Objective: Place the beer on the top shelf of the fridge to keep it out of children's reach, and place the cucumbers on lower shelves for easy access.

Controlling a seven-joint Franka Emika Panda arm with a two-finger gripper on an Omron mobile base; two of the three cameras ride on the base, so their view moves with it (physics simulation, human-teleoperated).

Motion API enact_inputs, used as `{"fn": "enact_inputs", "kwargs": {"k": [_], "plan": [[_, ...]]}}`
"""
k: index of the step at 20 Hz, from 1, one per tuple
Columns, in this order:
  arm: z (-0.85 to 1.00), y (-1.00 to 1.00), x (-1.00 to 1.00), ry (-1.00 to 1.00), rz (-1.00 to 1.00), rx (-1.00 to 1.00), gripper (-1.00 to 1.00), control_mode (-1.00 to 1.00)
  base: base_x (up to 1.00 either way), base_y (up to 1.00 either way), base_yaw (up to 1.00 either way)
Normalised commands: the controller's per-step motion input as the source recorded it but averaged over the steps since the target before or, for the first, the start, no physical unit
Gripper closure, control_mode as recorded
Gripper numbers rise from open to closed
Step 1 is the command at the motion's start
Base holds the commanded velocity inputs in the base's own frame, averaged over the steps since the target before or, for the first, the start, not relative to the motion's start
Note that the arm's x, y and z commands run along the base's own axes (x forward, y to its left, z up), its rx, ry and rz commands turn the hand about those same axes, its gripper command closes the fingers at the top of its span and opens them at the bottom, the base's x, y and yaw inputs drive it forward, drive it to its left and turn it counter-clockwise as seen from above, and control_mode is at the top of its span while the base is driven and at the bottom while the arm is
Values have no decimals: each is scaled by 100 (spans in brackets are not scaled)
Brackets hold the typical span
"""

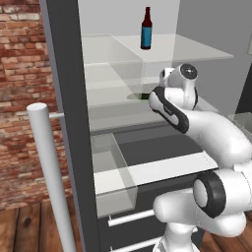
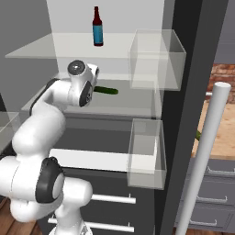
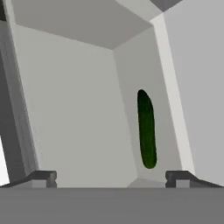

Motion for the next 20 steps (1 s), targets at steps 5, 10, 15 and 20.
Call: {"fn": "enact_inputs", "kwargs": {"k": [5,10,15,20], "plan": [[31,0,-100,12,0,-2,-100,-100,0,0,0],[35,0,-100,12,-1,0,-100,-100,0,0,0],[15,0,-100,10,0,-3,-100,-100,0,0,0],[0,0,-82,12,0,-6,-100,-100,0,0,0]]}}
